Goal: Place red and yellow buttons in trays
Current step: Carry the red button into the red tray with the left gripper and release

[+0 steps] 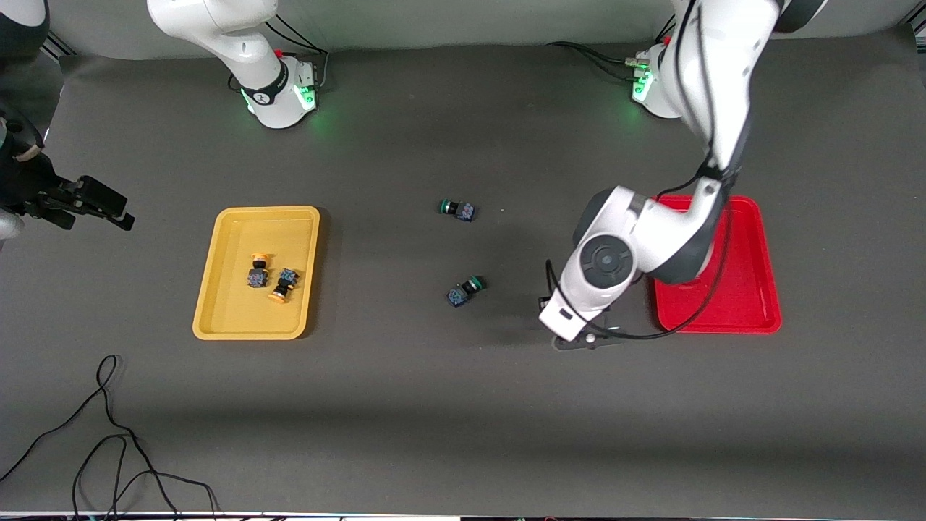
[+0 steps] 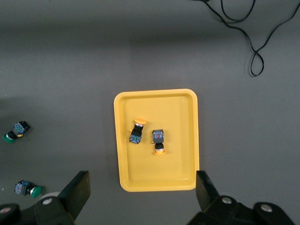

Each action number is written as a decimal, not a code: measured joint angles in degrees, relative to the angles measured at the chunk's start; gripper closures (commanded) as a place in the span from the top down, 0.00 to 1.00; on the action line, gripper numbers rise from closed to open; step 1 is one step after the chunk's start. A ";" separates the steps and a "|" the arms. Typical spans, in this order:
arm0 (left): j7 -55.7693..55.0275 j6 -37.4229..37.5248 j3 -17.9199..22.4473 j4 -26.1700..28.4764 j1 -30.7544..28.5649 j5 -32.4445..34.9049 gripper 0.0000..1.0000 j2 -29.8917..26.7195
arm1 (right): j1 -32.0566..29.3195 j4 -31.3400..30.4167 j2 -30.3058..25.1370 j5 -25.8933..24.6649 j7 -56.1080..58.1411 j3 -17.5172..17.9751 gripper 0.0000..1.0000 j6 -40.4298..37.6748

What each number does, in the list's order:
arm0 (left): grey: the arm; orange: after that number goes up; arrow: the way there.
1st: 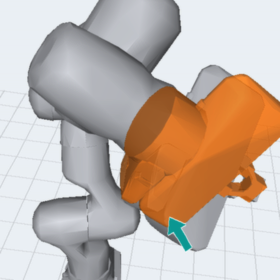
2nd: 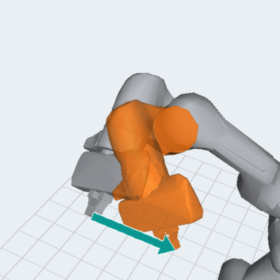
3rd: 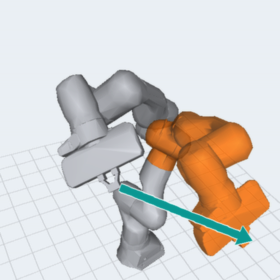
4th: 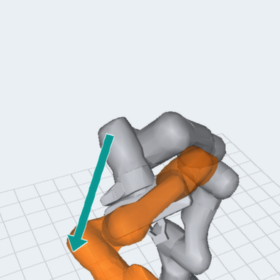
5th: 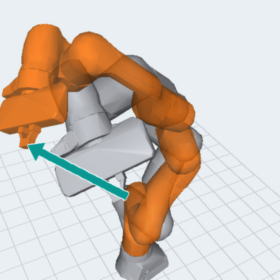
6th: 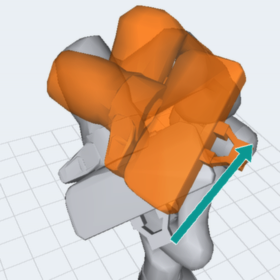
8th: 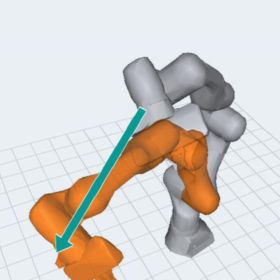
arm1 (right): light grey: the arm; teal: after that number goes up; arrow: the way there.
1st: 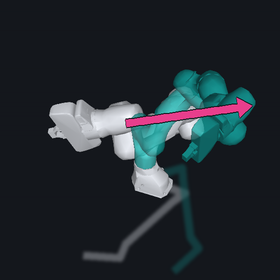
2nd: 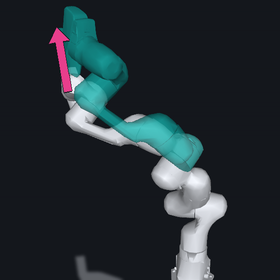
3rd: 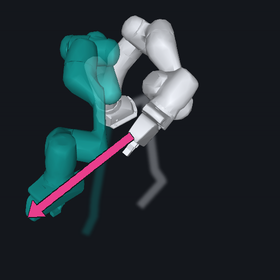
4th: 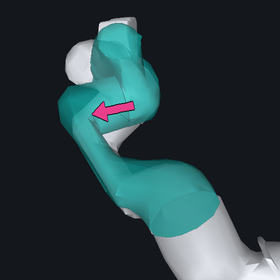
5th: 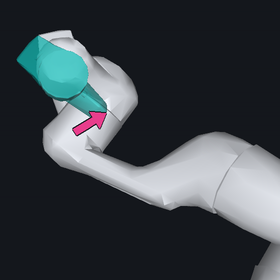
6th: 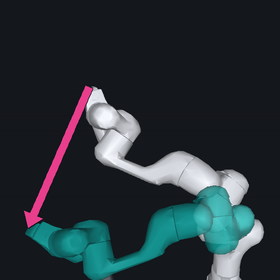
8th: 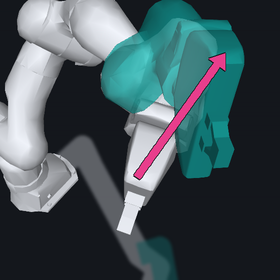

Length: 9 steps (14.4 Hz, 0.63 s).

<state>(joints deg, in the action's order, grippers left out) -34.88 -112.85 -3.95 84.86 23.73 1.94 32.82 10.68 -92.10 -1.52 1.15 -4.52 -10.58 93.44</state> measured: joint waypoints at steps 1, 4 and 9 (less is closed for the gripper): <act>1.17 2.92 0.07 0.25 -1.13 -0.14 0.23 -2.48 | 0.00 -0.06 0.02 0.00 0.00 0.00 1.00 -0.54; 10.01 6.18 0.40 7.06 -7.57 -0.33 0.22 -10.41 | 0.00 -0.13 0.10 0.00 0.00 -0.07 1.00 -1.24; 31.40 -3.73 1.21 28.20 -24.57 1.57 0.23 -22.31 | 0.02 -0.06 0.10 -0.31 -0.85 0.11 1.00 -1.20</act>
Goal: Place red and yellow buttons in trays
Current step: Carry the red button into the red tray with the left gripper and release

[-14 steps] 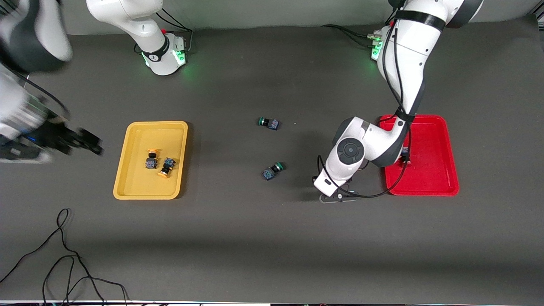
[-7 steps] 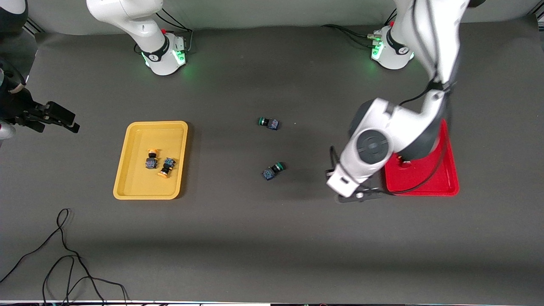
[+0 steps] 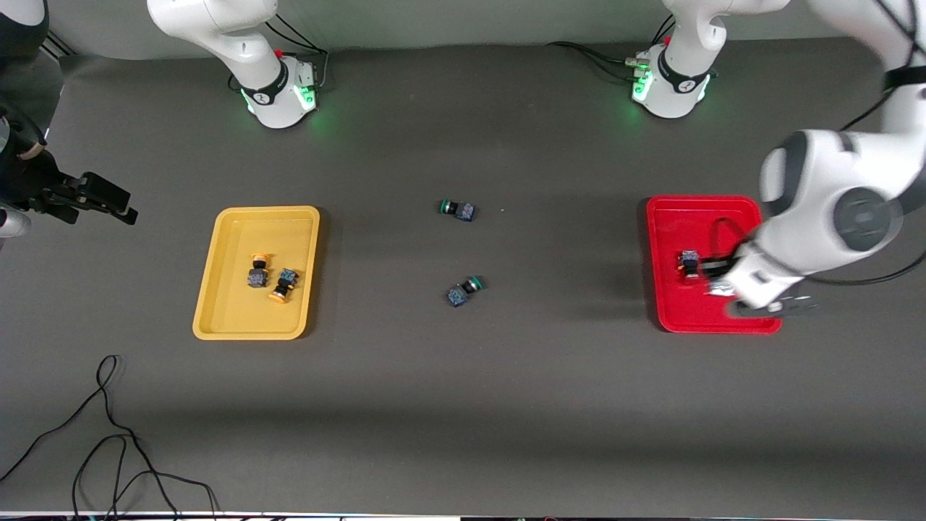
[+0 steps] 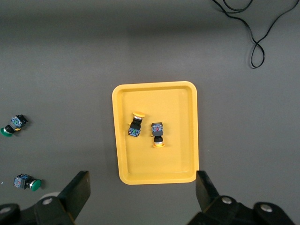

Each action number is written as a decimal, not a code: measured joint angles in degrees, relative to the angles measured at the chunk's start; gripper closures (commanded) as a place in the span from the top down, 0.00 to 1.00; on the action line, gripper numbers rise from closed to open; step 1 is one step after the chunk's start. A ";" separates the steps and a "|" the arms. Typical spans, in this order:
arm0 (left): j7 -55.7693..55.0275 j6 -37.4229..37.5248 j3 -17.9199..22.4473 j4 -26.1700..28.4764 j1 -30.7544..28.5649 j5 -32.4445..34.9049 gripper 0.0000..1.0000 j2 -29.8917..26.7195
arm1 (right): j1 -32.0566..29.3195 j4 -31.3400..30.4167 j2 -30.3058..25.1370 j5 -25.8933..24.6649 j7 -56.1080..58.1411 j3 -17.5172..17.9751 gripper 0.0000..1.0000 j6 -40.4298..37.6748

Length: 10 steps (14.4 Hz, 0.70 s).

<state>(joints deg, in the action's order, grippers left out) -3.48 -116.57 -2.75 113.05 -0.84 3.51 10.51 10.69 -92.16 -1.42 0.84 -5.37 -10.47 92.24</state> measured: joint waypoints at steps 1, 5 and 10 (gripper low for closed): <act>2.42 -4.49 0.08 4.17 -2.59 1.37 0.23 -0.59 | 0.02 0.00 0.00 -0.04 -0.50 0.06 1.00 0.00; 8.17 -27.41 0.14 20.41 -9.83 3.72 0.52 1.82 | 0.03 0.05 -0.12 -0.08 -0.85 0.15 1.00 0.00; 10.56 -32.16 -0.13 21.55 -11.56 3.95 1.00 5.74 | 0.03 0.18 -0.18 -0.11 -0.85 0.16 1.00 0.00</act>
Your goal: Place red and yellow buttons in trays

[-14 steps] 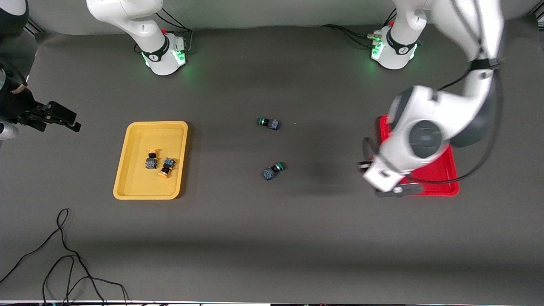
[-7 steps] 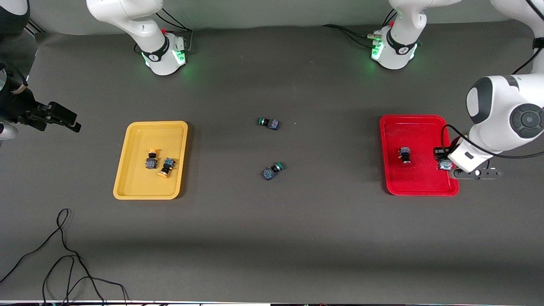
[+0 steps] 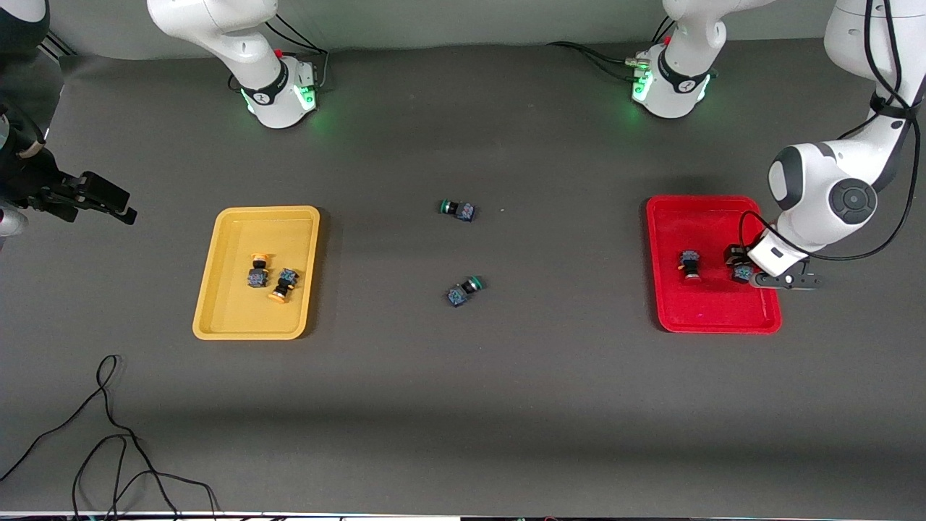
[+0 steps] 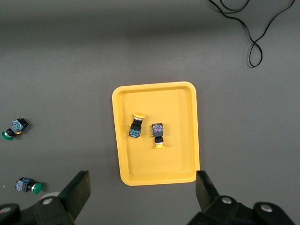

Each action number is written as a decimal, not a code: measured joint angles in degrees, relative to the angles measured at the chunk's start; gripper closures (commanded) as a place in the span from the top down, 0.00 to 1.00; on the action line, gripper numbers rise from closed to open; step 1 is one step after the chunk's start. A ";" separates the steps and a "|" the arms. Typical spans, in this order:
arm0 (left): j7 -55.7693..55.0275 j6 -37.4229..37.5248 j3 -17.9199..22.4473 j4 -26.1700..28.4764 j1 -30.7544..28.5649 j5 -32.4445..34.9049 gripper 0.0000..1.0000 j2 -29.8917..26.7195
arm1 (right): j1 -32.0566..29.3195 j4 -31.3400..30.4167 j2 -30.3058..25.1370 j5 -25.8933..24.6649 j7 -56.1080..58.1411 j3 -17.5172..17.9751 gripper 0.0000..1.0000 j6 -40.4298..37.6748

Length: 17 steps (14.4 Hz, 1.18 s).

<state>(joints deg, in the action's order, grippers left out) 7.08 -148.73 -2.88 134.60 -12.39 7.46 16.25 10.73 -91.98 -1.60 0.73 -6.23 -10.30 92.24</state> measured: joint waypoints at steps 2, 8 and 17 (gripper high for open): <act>0.36 5.49 -0.24 -2.87 0.00 0.04 1.00 -1.57 | 0.00 0.11 -0.01 0.00 0.00 0.00 1.00 0.08; 1.41 34.53 -1.19 -18.23 0.10 -0.36 1.00 -10.61 | -0.02 0.87 -0.02 -0.05 0.00 -0.25 1.00 0.10; -2.27 50.59 -3.33 -31.00 6.73 -6.76 1.00 -17.34 | 0.00 1.36 0.09 -0.05 0.00 -0.13 1.00 0.07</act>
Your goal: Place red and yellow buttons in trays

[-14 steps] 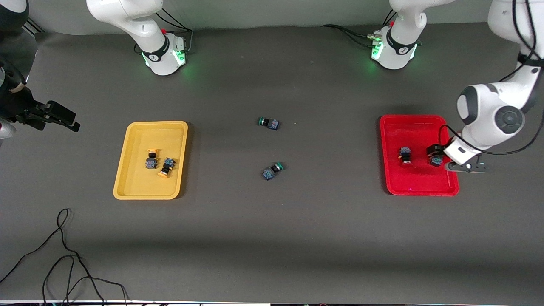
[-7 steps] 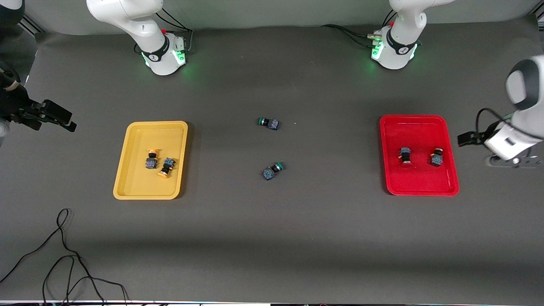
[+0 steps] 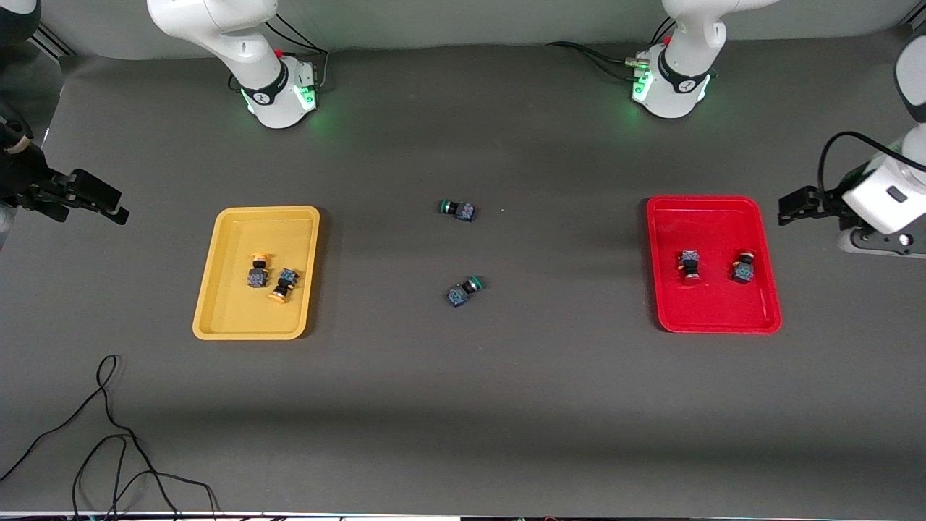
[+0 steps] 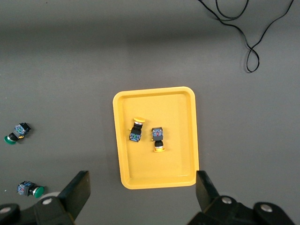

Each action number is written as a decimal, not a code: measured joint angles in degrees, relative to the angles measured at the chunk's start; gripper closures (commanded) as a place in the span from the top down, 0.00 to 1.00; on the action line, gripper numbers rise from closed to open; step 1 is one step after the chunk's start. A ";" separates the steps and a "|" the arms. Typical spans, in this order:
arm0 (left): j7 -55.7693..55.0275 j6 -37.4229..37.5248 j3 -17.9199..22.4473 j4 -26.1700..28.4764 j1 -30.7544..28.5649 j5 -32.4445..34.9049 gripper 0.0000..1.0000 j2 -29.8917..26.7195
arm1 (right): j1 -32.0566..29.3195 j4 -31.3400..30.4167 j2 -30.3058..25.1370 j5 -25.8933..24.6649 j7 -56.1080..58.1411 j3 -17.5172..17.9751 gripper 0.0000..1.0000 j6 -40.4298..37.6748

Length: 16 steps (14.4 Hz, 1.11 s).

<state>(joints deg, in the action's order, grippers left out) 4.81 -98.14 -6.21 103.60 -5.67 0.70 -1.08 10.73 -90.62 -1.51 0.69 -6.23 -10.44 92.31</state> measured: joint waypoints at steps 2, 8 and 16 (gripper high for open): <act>-3.04 2.17 2.00 -2.16 4.69 -0.03 1.00 0.20 | 0.00 0.00 0.04 0.00 0.00 0.03 1.00 0.00; -3.97 7.75 3.36 -7.42 6.82 -0.53 1.00 1.63 | 0.02 -0.03 0.17 0.31 0.00 0.21 1.00 0.00; -3.94 8.27 3.37 -7.42 6.89 -0.85 1.00 1.91 | 0.01 -0.13 1.82 1.85 0.00 0.17 1.00 1.12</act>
<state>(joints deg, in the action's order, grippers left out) 0.87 -89.87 -2.85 96.18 1.22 -0.15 0.82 10.74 -90.75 0.31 2.54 -6.23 -10.27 93.44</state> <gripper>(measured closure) 0.000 0.000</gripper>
